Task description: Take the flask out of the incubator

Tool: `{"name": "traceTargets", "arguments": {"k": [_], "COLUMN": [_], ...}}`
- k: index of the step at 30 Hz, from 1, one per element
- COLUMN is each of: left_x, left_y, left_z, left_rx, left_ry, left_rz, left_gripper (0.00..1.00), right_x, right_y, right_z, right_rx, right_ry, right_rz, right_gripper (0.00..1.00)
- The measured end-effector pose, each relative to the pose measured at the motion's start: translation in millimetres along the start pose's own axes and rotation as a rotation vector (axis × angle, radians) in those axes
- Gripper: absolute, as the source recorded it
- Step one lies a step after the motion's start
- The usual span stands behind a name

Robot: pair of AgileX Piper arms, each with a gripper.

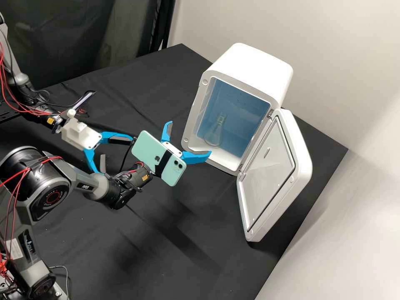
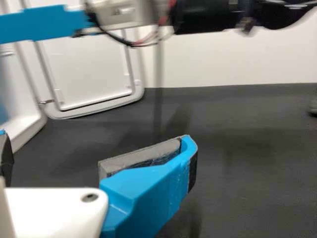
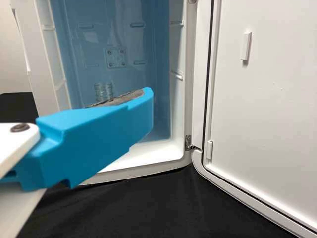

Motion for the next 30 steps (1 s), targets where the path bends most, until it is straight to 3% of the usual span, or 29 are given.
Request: {"name": "traceTargets", "arguments": {"k": [10,16,23,30], "left_x": [-2.2,0.2,0.3,0.1], "left_y": [8.5,1.1,-1.5,-1.4], "left_z": [-53.9,-77.0,-90.3,-91.0], "left_rx": [0.004,-0.010,-0.018,-0.018], "left_ry": [0.088,0.151,0.189,0.191], "left_rz": [0.019,0.001,-0.016,-0.016], "left_gripper": [1.00,1.00,1.00,1.00], "right_x": [0.0,0.0,0.0,0.0], "right_y": [0.0,0.0,0.0,0.0], "right_z": [0.0,0.0,0.0,0.0], "right_rx": [0.000,0.000,0.000,0.000], "right_ry": [0.000,0.000,0.000,0.000], "right_rz": [0.000,0.000,0.000,0.000], "right_gripper": [1.00,1.00,1.00,1.00]}}
